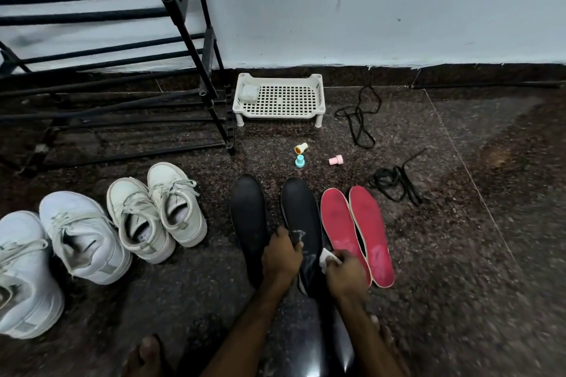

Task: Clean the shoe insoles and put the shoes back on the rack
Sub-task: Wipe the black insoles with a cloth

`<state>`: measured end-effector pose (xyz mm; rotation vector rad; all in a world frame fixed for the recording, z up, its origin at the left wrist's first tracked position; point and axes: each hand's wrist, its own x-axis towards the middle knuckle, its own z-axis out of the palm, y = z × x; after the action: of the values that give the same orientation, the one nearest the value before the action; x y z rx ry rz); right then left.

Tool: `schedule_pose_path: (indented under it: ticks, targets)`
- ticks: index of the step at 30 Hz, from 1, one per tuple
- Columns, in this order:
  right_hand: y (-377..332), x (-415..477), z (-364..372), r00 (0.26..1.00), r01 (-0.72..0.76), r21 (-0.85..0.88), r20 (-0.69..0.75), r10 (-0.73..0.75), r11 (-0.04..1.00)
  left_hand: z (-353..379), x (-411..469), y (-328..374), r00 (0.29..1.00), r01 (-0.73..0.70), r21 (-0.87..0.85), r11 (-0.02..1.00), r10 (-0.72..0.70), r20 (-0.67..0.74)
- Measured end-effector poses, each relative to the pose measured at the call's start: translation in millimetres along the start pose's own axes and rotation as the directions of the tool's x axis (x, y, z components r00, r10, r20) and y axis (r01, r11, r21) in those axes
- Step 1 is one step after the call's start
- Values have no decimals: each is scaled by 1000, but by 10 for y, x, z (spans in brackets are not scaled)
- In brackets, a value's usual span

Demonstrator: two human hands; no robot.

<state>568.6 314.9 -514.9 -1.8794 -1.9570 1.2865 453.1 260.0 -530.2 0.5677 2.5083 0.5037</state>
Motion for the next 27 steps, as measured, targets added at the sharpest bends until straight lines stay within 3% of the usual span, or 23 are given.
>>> schedule_pose_path:
  ticks: [2, 4, 6, 10, 17, 22, 25, 27]
  targets:
    - [-15, 10, 38, 999, 18, 56, 40, -20, 998, 41, -1, -5, 998, 39, -98, 994, -33, 60]
    - [-58, 9, 67, 998, 5, 142, 57, -13, 990, 19, 14, -25, 989, 120, -327, 938, -83, 125]
    - [-126, 3, 66, 999, 12, 246, 42, -23, 969, -85, 24, -33, 983, 150, -559, 815, -62, 174]
    - [-410, -52, -57, 983, 177, 375, -16, -184, 910, -483, 12, 11, 982, 115, -790, 603, 52, 182]
    - [-1101, -473, -442, 882, 431, 508, -62, -467, 746, -1444, -293, 223, 965, 37, -933, 357, 231, 127]
    - [-1408, -976, -538, 815, 497, 522, -7, -580, 693, -1876, -582, 264, 938, 240, -949, -207, 303, 171]
    - [-1539, -1242, -585, 759, 560, 477, 32, -650, 677, -2092, -804, 304, 906, 293, -897, -331, 396, 150]
    - [-1624, -1357, -726, 736, 639, 400, -71, -673, 656, -2225, -890, 292, 902, 253, -889, -382, 426, 74]
